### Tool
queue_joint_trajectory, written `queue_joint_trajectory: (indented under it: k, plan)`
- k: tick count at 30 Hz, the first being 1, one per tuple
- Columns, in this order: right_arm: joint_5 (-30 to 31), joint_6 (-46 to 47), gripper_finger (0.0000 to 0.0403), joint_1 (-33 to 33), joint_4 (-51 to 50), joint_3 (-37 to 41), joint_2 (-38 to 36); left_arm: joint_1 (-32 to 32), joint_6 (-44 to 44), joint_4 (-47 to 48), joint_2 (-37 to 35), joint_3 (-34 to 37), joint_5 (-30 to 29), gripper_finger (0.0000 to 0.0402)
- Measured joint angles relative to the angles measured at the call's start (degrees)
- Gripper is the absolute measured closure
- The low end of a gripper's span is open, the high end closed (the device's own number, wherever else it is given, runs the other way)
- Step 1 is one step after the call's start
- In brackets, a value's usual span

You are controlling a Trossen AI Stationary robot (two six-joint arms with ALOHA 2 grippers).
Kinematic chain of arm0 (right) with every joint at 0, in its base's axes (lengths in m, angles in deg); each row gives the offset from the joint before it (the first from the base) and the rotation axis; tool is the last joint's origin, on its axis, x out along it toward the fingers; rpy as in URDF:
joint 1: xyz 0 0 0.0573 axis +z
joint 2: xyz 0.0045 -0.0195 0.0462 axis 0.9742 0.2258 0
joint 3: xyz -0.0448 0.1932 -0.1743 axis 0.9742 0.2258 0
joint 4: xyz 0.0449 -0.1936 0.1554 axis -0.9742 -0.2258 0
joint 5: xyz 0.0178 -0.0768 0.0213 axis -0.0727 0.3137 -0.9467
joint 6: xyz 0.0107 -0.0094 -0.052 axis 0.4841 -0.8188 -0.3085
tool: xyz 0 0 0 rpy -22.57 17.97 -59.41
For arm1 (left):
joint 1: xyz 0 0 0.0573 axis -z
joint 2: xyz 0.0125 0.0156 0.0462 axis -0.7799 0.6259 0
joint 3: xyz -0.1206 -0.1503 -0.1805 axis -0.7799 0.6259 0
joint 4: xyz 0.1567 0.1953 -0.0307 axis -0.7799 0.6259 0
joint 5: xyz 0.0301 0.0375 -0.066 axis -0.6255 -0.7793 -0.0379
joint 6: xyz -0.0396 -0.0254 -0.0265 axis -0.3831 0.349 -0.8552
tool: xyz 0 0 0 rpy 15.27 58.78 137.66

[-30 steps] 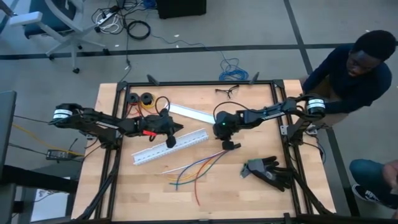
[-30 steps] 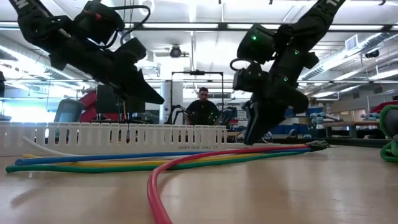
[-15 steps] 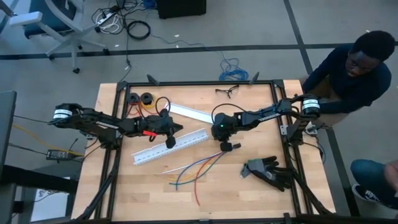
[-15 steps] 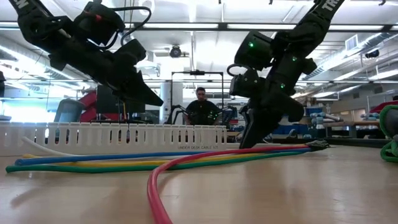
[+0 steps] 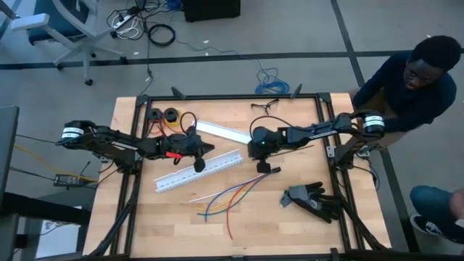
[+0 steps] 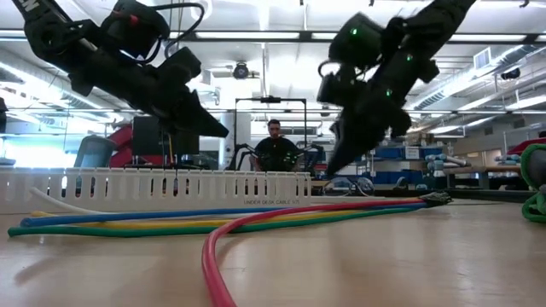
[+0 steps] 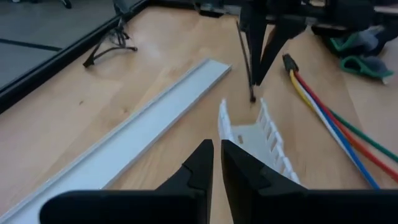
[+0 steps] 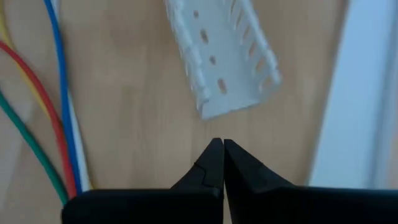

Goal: Ziptie cables
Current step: Wrap the black zip tie on the cables

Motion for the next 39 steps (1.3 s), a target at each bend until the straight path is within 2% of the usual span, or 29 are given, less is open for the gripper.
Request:
queue_joint_trajectory:
  k: [4,8,12,17,23,27,35,39]
  plan:
    - [-0.21,0.74,0.0402,0.0,-1.01,-0.09,-4.28,0.0,0.01,-1.63,0.0,0.0,-0.02,0.0359]
    - [-0.14,2.51,0.0403,0.0,-6.17,-0.09,-5.07,0.0,0.02,-1.63,0.0,0.0,0.0,0.0359]
    - [-0.12,2.93,0.0391,0.28,-7.2,-0.07,-1.45,0.0,0.01,-1.65,0.0,0.0,-0.02,0.0359]
    - [0.37,2.43,0.0351,0.9,-5.87,-0.07,3.09,0.0,0.02,-1.83,0.0,-0.04,-0.02,0.0359]
    - [1.17,2.39,0.0315,0.85,-5.31,-0.07,4.31,0.0,0.02,-1.54,0.0,-0.04,-0.02,0.0359]
    - [3.27,2.06,0.0313,0.85,-4.6,0.36,4.31,0.0,0.02,-1.54,0.0,-0.04,-0.02,0.0359]
    - [2.16,2.07,0.0328,0.96,-1.96,2.72,4.31,0.0,0.02,-1.56,0.0,-0.04,-0.02,0.0359]
    - [2.05,2.25,0.0332,0.96,3.41,4.75,4.31,0.0,0.02,-1.54,0.0,-0.04,-0.02,0.0359]
